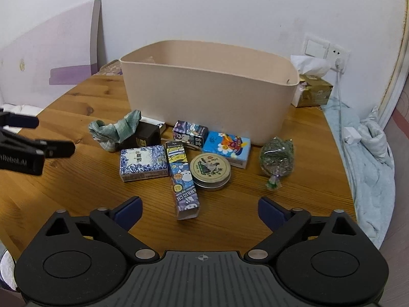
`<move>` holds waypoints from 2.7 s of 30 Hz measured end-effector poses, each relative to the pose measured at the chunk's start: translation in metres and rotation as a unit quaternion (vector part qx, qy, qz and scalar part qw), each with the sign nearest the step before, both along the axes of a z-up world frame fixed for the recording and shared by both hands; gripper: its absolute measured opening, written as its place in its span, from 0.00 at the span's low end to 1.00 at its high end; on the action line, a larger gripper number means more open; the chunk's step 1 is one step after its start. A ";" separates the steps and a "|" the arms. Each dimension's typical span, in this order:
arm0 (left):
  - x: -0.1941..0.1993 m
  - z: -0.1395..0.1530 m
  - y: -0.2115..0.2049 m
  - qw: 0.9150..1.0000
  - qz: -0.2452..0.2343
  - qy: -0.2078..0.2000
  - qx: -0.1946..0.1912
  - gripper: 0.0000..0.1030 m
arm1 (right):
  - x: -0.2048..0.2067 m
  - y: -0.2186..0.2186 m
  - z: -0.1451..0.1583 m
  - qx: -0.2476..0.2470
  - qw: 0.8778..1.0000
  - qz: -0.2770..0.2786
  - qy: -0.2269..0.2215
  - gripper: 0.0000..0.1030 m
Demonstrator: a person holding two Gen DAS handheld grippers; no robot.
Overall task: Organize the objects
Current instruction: 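Move the left tool to the grey-green scrunchie and the right tool to the tall blue box, then grasp the scrunchie with the left tool while the right tool grasps the tall blue box, then carry the scrunchie and tall blue box over the beige bin with both tools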
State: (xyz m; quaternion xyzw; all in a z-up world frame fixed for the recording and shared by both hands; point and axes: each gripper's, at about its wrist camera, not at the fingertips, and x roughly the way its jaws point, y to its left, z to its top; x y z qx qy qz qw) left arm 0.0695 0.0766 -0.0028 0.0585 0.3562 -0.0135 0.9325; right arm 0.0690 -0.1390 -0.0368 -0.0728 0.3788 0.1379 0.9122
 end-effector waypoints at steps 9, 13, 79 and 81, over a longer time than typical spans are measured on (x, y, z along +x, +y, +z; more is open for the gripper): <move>0.031 -0.011 0.004 0.999 -0.037 0.000 0.013 1.00 | 0.021 0.006 -0.013 0.000 1.000 -0.001 0.021 0.83; 0.048 -0.017 0.003 0.998 -0.059 0.010 0.015 0.99 | 0.029 0.009 -0.019 0.001 1.000 0.000 0.032 0.78; 0.076 0.070 -0.038 0.993 -0.067 -0.083 -0.047 0.18 | 0.037 -0.045 0.076 0.034 0.990 -0.012 -0.135 0.20; 0.088 0.073 -0.042 0.993 -0.070 -0.081 -0.048 0.18 | 0.047 -0.048 0.079 0.034 0.989 -0.014 -0.142 0.20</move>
